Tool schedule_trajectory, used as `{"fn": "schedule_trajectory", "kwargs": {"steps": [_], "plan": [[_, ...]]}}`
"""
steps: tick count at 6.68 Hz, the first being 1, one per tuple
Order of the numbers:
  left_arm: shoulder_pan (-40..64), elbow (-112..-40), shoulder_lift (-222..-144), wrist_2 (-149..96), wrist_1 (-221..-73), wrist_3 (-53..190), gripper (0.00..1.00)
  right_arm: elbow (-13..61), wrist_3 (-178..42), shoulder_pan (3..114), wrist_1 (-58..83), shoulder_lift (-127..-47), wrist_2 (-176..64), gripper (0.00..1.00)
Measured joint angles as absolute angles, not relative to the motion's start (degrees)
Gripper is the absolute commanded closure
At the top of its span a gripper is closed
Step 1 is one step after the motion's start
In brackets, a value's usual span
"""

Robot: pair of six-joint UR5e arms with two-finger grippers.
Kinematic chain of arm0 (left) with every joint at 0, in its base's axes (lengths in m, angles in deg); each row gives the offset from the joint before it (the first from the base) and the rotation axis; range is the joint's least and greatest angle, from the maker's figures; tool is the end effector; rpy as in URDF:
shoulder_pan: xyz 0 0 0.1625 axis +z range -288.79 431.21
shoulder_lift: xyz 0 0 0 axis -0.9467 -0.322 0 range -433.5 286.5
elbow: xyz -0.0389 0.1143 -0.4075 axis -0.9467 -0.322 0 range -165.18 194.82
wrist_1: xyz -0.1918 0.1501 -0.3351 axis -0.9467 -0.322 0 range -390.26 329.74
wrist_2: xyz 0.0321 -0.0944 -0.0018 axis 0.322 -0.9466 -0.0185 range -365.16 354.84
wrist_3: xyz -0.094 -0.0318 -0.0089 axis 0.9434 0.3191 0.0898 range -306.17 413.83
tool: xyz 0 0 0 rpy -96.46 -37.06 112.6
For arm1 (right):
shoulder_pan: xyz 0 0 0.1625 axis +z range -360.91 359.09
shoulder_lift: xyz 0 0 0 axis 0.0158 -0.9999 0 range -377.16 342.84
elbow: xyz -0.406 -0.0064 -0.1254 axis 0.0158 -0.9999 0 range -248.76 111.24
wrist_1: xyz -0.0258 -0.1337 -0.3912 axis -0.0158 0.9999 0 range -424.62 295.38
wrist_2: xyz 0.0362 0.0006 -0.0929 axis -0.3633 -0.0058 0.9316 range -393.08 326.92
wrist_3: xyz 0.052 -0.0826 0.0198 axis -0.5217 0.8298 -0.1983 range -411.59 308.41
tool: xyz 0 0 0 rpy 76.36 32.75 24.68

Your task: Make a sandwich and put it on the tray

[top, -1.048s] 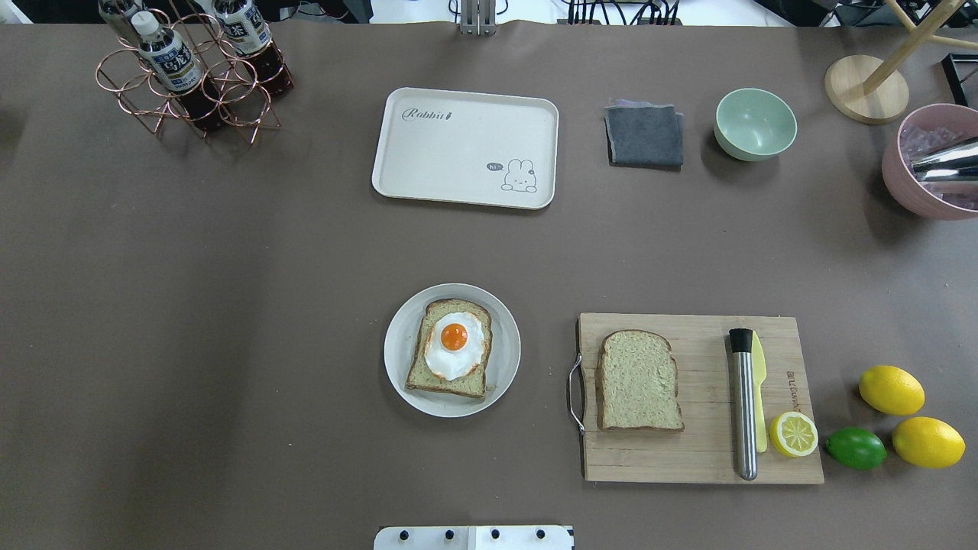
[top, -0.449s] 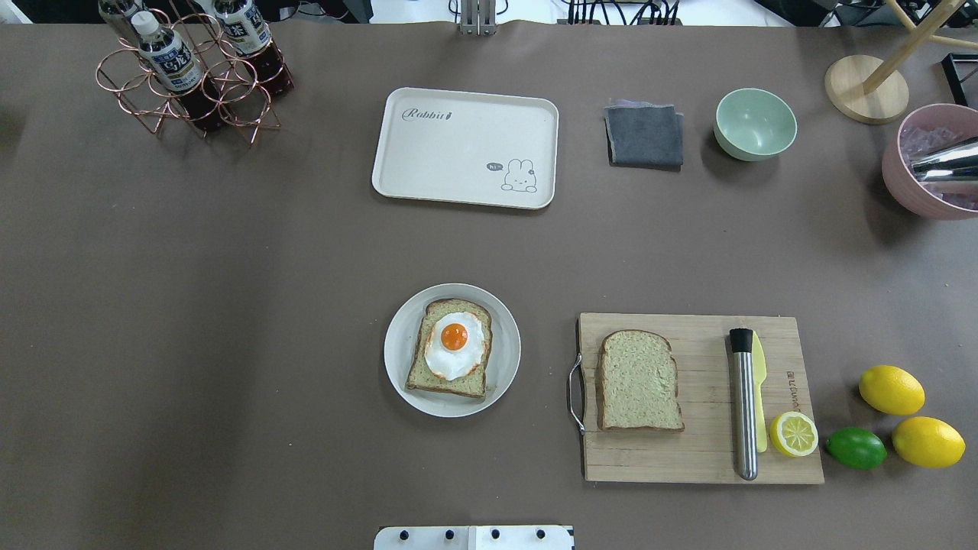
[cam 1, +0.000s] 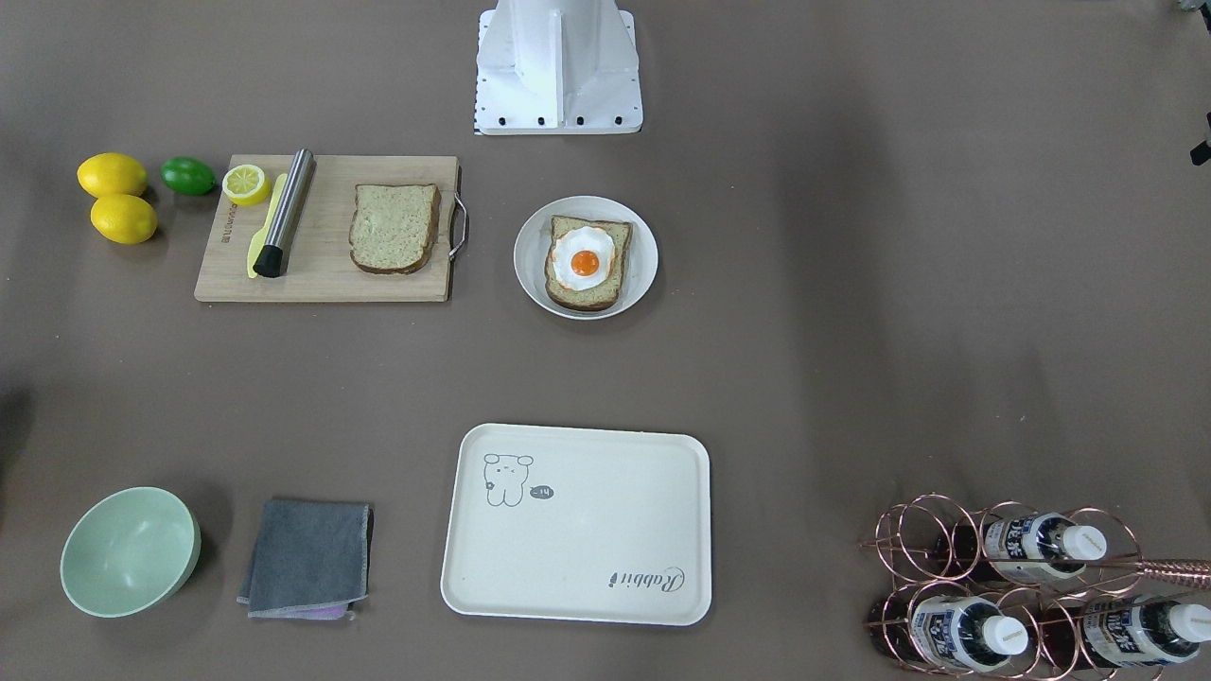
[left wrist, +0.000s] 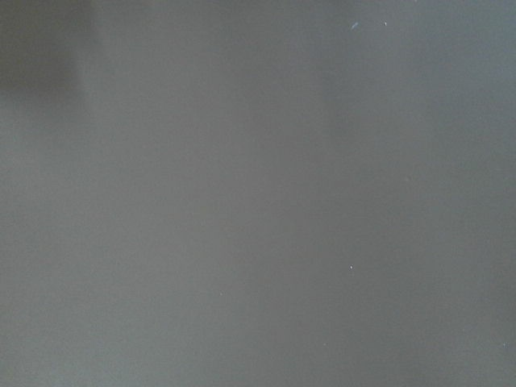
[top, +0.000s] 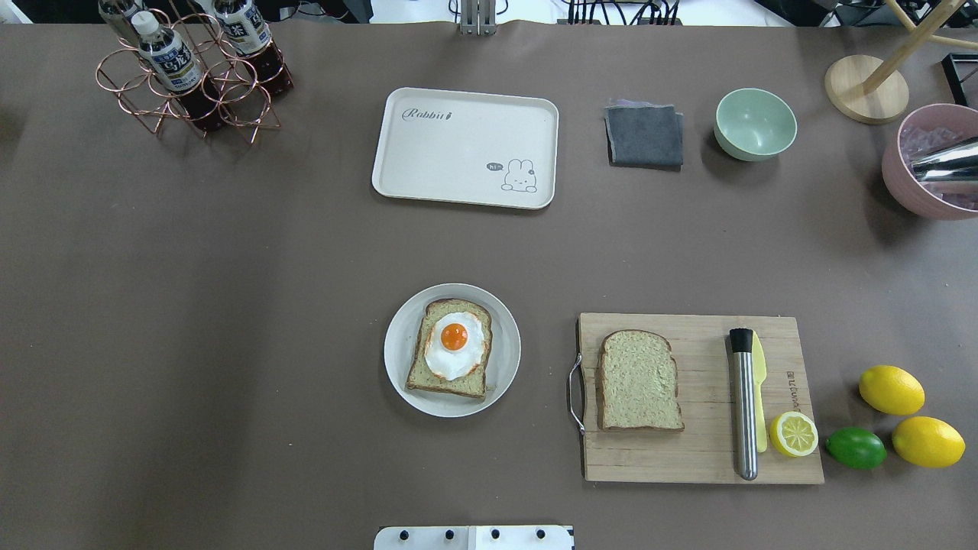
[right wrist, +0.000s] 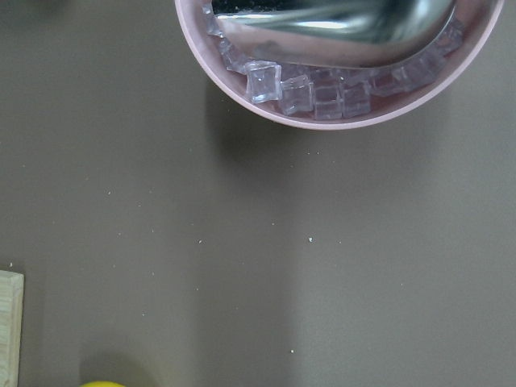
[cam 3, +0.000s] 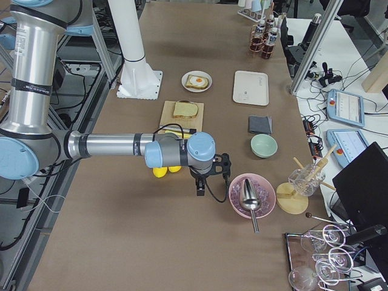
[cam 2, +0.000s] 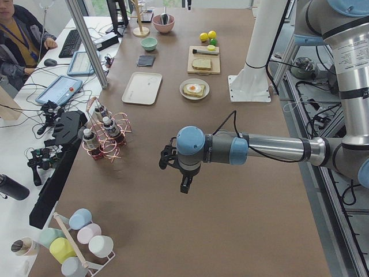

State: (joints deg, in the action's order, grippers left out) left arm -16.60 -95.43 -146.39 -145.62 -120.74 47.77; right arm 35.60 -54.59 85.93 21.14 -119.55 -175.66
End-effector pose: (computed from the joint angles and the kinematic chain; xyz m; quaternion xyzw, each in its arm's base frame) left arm -0.0423 -0.3720 0.6043 0.0430 0.4248 0.0784 0.9008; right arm 0.0317 -0.4088 0.6136 0.0248 -0.4442 -0.0254 0.8952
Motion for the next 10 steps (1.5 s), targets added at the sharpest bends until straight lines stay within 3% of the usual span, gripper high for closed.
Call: {"fn": "schedule_trajectory", "kwargs": {"steps": [3, 6, 7, 10], "plan": [[-15.2, -96.4, -146.1, -145.8, -121.0, 50.5, 0.02, 37.4, -54.7, 84.9, 20.9, -121.5, -177.3, 0.00], [-14.1, -97.1, -145.8, -145.5, -124.0, 50.5, 0.02, 38.0, -60.4, 76.6, 13.2, -121.7, -177.3, 0.01], [-14.1, -96.9, -145.8, -145.4, -125.2, 50.6, 0.02, 38.0, -67.5, 72.7, 8.9, -121.3, -176.7, 0.06], [-14.0, -97.7, -146.1, -145.2, -125.9, 50.7, 0.02, 38.0, -97.9, 57.4, -4.7, -116.1, -171.8, 0.02]]}}
